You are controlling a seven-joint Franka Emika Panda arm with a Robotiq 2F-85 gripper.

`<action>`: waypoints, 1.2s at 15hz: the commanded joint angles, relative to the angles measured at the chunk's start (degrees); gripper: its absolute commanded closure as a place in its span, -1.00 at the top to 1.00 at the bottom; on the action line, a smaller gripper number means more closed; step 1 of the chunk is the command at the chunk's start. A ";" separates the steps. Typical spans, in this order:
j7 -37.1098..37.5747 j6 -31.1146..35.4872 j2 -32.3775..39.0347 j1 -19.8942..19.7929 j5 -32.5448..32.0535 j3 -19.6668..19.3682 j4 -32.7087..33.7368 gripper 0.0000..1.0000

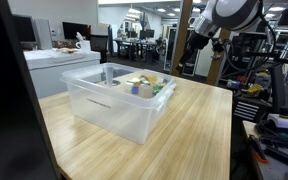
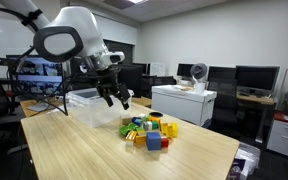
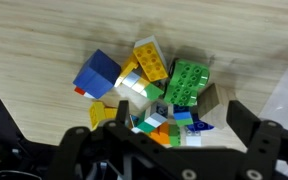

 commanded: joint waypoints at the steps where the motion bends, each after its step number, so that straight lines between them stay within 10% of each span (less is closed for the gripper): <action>1: 2.10 -1.99 3.87 -1.42 0.04 3.95 3.49 1.00; 18: 6.42 4.13 23.04 -4.43 4.00 17.63 14.23 1.00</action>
